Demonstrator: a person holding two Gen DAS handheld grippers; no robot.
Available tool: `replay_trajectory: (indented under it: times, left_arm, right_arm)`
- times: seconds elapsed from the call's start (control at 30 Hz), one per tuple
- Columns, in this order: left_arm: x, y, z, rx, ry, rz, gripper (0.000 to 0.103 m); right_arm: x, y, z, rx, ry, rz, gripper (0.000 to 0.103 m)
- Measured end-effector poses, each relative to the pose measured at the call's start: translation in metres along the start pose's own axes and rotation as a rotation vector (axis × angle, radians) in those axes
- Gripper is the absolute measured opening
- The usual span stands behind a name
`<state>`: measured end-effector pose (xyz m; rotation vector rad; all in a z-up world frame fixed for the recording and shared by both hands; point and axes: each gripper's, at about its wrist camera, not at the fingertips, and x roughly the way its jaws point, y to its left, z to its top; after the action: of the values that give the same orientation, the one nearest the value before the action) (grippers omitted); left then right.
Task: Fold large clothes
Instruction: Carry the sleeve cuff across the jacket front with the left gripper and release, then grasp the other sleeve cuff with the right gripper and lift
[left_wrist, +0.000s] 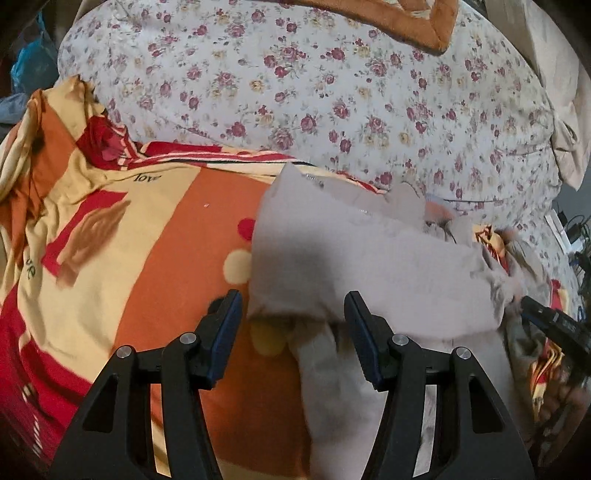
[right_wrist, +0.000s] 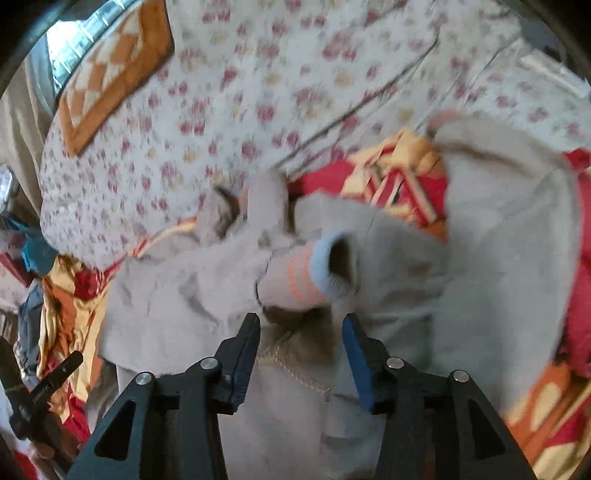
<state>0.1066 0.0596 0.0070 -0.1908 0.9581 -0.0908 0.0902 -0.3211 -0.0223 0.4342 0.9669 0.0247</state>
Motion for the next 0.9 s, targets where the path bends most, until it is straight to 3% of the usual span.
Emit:
replay_trajectory:
  times: [0.2, 0.3, 0.4, 0.53, 0.6, 0.67, 0.77, 0.9]
  left_arm:
    - [0.045, -0.022, 0.005, 0.05, 0.085, 0.027, 0.057]
    - [0.072, -0.025, -0.001, 0.077, 0.135, 0.076, 0.057]
    - [0.077, -0.029, -0.003, 0.104, 0.13, 0.099, 0.057]
    - [0.064, -0.027, 0.0, 0.078, 0.121, 0.071, 0.057]
    - [0.053, -0.027, 0.003, 0.057, 0.1, 0.05, 0.057]
    - [0.039, -0.03, 0.005, 0.047, 0.066, 0.03, 0.057]
    - [0.026, -0.039, 0.007, 0.057, 0.037, 0.008, 0.057]
    - [0.021, -0.057, 0.008, 0.088, 0.042, -0.034, 0.057]
  right_arm:
    - [0.01, 0.038, 0.014, -0.139, -0.018, 0.009, 0.045]
    - [0.041, 0.041, 0.016, -0.174, 0.03, -0.056, 0.045]
    - [0.069, 0.032, 0.015, -0.168, 0.077, -0.085, 0.045]
    - [0.045, 0.029, 0.02, -0.171, 0.07, -0.018, 0.045]
    - [0.023, 0.021, 0.026, -0.155, 0.035, 0.016, 0.061]
    - [0.001, 0.006, 0.033, -0.162, 0.0, -0.025, 0.078]
    - [-0.014, -0.02, 0.04, -0.167, -0.026, -0.111, 0.078]
    - [-0.02, -0.069, 0.055, -0.059, -0.031, -0.181, 0.078]
